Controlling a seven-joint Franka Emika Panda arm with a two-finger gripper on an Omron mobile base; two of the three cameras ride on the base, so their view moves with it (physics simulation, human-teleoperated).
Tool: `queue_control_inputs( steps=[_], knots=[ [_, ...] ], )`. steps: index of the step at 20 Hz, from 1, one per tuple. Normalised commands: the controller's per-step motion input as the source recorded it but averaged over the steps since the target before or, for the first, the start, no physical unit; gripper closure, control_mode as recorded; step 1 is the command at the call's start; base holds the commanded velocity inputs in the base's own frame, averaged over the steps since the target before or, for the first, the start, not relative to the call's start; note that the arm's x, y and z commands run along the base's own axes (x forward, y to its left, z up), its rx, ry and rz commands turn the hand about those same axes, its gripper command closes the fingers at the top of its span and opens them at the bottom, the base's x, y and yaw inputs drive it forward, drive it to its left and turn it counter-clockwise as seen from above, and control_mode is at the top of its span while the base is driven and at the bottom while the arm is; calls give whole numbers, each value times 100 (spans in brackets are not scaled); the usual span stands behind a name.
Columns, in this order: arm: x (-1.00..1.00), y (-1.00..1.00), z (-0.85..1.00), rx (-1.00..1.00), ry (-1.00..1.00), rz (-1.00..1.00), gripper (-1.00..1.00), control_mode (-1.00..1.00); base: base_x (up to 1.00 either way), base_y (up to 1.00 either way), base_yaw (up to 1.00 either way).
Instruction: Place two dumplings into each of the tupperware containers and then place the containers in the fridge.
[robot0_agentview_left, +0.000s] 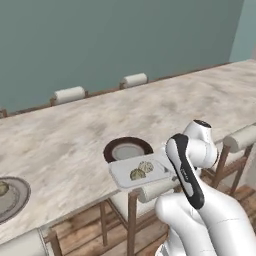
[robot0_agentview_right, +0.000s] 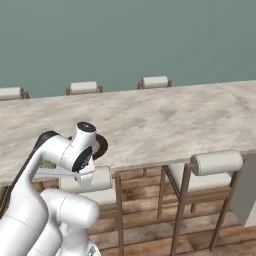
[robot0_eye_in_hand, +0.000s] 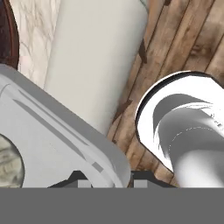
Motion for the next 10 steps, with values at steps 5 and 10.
queue_control_inputs(
  steps=[5, 10],
  knots=[
    [0, 0, 0, 0, 0, 0, 100, 100, 0, -35, -50],
    [0, 0, 0, 0, 0, 0, 100, 100, 0, -34, -49]
  ],
)
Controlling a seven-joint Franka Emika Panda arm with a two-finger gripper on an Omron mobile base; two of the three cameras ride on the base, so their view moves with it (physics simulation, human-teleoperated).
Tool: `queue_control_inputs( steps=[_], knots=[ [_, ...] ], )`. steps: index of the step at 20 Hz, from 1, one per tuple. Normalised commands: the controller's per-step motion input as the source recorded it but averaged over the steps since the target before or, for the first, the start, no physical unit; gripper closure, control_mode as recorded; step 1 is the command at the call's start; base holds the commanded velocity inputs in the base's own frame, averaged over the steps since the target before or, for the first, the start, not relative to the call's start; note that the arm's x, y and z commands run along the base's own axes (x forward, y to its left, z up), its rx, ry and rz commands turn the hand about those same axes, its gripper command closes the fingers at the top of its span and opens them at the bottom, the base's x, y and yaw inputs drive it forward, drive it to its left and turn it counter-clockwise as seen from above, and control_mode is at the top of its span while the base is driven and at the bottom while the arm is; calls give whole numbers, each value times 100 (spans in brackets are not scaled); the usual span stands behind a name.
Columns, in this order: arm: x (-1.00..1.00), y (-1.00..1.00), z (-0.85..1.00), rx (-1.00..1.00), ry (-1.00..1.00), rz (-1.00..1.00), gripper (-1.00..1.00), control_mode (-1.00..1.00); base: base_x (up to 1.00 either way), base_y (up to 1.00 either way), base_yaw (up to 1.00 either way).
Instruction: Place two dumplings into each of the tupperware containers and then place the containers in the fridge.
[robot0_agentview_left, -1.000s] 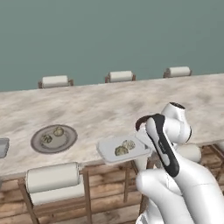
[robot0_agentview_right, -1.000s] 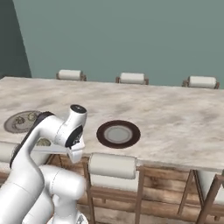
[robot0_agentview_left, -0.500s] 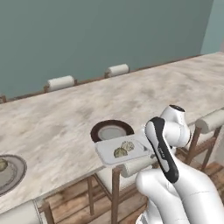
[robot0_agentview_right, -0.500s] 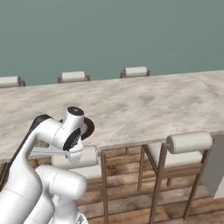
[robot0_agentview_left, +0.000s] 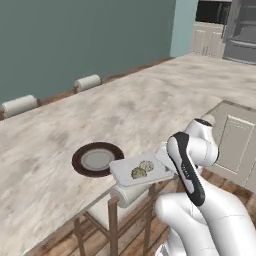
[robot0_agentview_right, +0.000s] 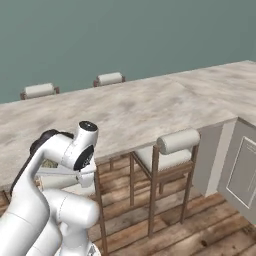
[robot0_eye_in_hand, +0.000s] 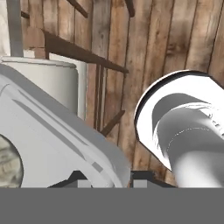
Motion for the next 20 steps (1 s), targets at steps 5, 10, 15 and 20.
queue_control_inputs(
  steps=[5, 10, 15, 20],
  knots=[
    [0, 0, 0, 0, 0, 0, 100, 100, 0, -34, -48],
    [0, 0, 0, 0, 0, 0, 100, 100, -30, -22, -42],
    [0, 0, 0, 0, 0, 0, 100, 100, -95, -3, -37],
    [0, 0, 0, 0, 0, 0, 100, 100, -100, 0, -31]
  ],
)
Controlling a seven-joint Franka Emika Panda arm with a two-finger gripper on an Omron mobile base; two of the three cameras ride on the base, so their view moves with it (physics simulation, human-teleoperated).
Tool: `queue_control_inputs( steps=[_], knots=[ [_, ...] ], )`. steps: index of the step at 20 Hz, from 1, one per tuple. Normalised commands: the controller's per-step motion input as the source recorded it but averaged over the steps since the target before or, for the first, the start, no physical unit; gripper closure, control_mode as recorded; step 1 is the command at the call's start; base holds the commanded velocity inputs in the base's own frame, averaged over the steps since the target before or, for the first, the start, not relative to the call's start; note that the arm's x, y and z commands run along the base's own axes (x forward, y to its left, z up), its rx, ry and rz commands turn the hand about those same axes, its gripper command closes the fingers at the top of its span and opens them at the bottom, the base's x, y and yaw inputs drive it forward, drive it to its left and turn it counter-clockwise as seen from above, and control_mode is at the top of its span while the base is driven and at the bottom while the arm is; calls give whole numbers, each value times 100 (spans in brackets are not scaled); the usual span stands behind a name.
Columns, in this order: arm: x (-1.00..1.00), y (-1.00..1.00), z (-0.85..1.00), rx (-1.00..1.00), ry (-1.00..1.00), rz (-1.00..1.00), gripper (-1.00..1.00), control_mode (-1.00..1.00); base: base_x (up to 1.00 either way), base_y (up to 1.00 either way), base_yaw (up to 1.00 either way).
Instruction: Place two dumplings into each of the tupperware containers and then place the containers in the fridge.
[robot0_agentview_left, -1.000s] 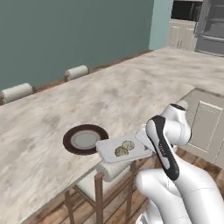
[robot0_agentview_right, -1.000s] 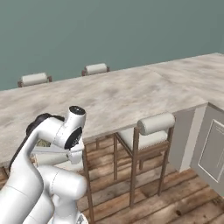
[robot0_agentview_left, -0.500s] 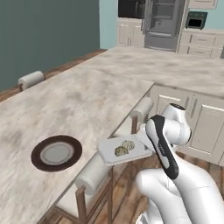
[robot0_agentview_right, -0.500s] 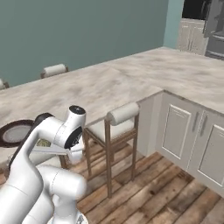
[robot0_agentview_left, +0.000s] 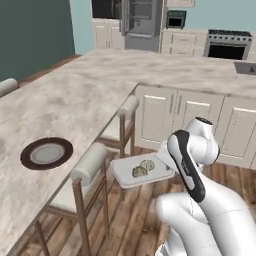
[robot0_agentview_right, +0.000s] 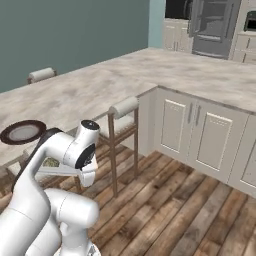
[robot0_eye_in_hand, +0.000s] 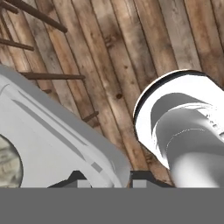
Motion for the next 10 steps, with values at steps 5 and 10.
queue_control_inputs(
  steps=[5, 10],
  knots=[
    [0, 0, 0, 0, 0, 0, 100, 100, -100, 0, -25],
    [0, 0, 0, 0, 0, 0, 100, 100, -100, 8, -16]
  ],
)
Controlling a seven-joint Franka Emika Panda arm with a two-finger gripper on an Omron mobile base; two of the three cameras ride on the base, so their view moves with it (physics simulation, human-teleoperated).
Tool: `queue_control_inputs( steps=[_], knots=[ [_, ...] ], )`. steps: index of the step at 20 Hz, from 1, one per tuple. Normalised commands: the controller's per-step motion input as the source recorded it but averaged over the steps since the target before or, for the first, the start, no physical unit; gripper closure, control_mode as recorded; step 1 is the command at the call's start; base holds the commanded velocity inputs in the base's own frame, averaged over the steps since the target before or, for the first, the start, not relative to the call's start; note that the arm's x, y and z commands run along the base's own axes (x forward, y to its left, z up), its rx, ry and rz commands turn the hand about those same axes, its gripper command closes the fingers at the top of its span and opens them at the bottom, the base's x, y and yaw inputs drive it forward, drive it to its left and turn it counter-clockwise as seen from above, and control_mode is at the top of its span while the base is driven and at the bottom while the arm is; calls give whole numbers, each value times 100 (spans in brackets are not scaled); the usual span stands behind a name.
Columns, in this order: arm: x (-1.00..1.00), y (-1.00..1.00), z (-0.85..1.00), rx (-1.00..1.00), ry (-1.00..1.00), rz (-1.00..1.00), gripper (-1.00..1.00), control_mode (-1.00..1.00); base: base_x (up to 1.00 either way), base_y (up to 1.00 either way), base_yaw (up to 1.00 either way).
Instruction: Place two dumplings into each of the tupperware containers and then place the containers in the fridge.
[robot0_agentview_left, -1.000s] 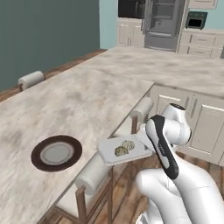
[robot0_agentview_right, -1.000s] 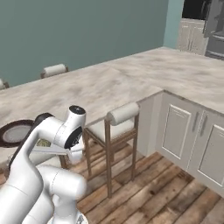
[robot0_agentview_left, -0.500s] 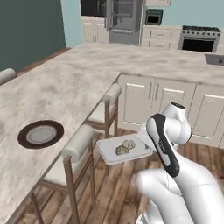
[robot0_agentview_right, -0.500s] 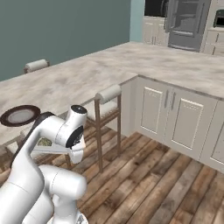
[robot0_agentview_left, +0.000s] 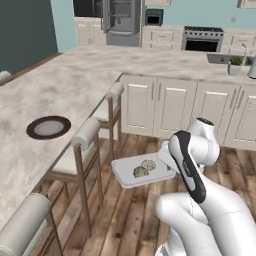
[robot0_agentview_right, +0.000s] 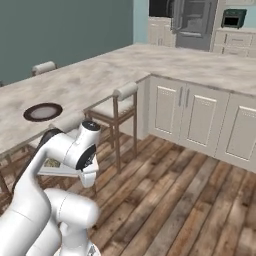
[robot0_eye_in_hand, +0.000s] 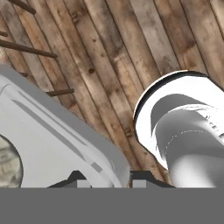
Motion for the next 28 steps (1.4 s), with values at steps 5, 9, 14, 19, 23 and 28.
queue_control_inputs(
  steps=[5, 9, 14, 19, 23, 28],
  knots=[
    [0, 0, 0, 0, 0, 0, 100, 100, -100, 33, -12],
    [0, 0, 0, 0, 0, 0, 100, 100, -100, 52, -9],
    [0, 0, 0, 0, 0, 0, 100, 100, -100, 58, -7],
    [0, 0, 0, 0, 0, 0, 100, 100, -100, 60, -6],
    [0, 0, 0, 0, 0, 0, 100, 100, -100, 63, -6],
    [0, 0, 0, 0, 0, 0, 100, 100, -94, 68, -6]
  ],
)
